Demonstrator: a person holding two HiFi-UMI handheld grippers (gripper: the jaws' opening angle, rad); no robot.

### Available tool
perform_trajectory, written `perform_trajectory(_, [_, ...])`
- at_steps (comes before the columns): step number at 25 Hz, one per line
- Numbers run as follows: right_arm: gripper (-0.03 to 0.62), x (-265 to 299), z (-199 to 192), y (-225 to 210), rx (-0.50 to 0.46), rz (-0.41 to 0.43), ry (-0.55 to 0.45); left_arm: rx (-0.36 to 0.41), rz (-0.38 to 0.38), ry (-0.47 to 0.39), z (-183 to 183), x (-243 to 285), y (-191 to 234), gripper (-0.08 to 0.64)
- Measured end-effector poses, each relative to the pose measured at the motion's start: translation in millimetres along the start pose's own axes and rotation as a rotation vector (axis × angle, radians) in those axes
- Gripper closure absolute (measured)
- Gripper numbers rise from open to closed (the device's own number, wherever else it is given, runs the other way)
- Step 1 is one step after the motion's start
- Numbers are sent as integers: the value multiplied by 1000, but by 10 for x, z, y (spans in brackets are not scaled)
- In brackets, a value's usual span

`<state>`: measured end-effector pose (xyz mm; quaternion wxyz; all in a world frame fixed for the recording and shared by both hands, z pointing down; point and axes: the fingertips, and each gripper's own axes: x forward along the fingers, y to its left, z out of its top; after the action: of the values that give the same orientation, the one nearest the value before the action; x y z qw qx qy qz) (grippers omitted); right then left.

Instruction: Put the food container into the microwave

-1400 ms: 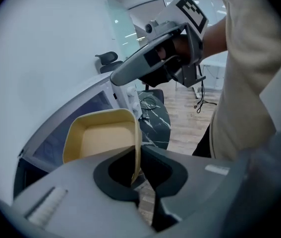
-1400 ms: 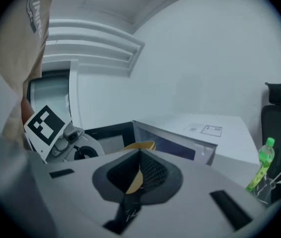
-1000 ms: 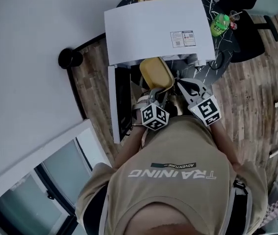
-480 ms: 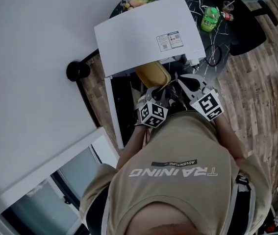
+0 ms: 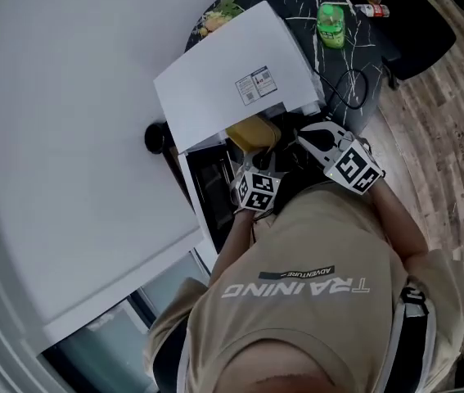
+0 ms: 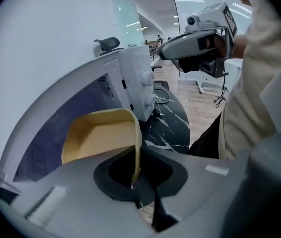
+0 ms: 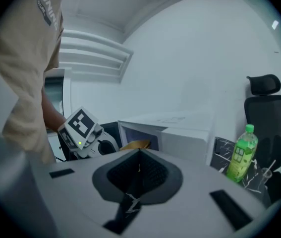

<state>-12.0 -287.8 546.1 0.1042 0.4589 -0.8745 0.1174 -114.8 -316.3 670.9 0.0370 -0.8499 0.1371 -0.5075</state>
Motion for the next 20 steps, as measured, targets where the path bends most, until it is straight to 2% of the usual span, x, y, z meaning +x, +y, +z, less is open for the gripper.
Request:
perform_trajectory(3, [581, -120, -57, -35, 57, -12, -8, 19, -3, 47, -35, 93, 55, 532])
perform_trajectory(6, [581, -145, -134, -68, 58, -5, 1, 51, 22, 78, -21, 232, 199, 532])
perform_trajectory(9, [581, -83, -258, -46, 112, 8, 20, 39, 16, 98, -78, 302, 245, 532])
perform_trajectory(12, [581, 15, -237, -29, 164, 3, 24, 29, 3, 100, -93, 336, 323, 532])
perform_trajectory(20, [581, 242, -53, 38, 170, -38, 17, 63, 1, 75, -161, 447, 618, 531])
